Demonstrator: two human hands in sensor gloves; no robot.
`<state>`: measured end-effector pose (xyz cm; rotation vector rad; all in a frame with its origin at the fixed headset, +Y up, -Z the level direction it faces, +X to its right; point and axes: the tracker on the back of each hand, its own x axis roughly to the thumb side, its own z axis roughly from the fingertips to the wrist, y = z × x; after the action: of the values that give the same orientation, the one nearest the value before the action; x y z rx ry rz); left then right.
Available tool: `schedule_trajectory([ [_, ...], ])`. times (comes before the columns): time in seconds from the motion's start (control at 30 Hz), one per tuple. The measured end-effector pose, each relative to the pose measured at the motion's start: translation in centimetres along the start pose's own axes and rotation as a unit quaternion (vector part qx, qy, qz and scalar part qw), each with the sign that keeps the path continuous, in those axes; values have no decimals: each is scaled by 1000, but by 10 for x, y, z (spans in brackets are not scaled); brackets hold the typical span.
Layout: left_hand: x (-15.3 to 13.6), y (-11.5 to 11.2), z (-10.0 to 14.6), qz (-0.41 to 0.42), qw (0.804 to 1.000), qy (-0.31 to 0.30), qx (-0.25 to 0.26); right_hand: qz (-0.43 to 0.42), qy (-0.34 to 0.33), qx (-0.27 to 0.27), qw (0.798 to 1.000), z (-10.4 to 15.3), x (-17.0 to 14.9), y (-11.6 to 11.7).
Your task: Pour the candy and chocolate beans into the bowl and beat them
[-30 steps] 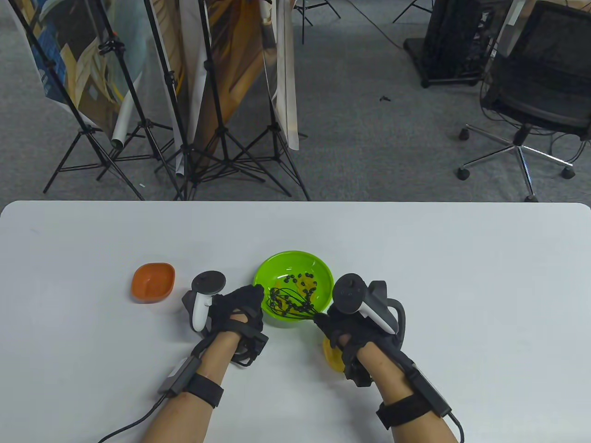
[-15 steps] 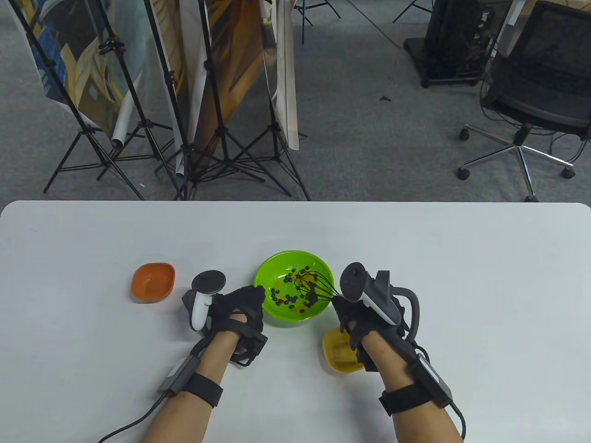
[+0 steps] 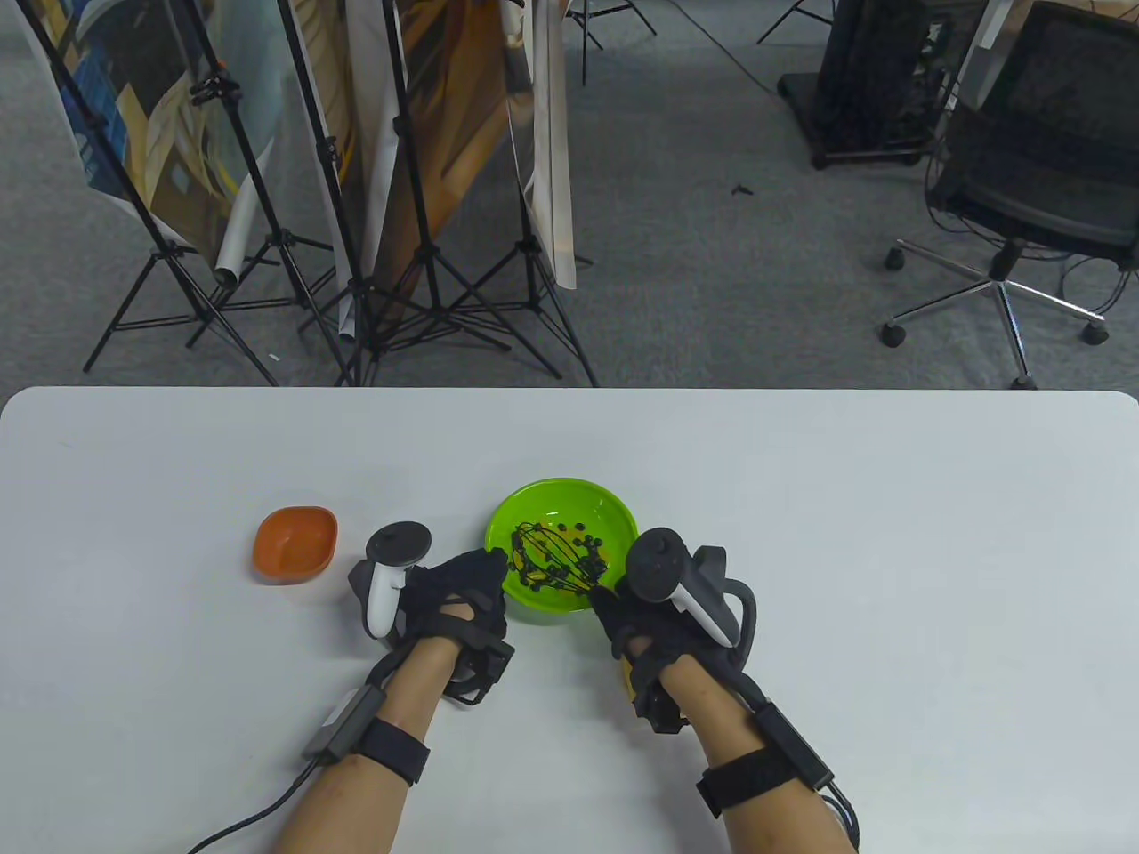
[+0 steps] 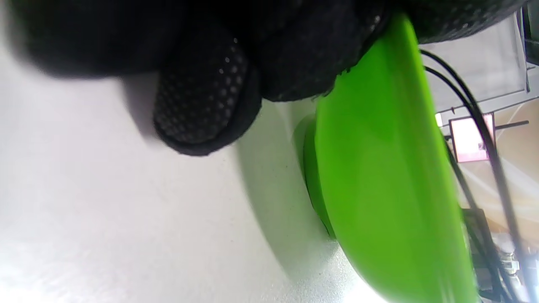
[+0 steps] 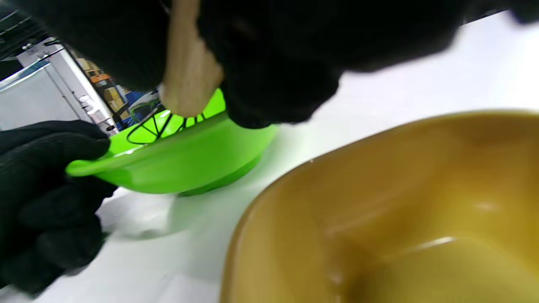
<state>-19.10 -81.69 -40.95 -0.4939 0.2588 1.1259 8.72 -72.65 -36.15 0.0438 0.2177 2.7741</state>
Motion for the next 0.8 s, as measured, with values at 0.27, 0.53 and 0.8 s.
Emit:
schedule_trajectory([
  [0.27, 2, -2, 1, -10, 1000, -1, 9, 92, -22, 13, 995, 17, 0, -32],
  [0.53, 2, -2, 1, -9, 1000, -2, 8, 126, 24, -20, 992, 16, -9, -48],
  [0.8, 2, -1, 0, -7, 1000, -8, 2, 110, 60, -42, 991, 1, -17, -36],
])
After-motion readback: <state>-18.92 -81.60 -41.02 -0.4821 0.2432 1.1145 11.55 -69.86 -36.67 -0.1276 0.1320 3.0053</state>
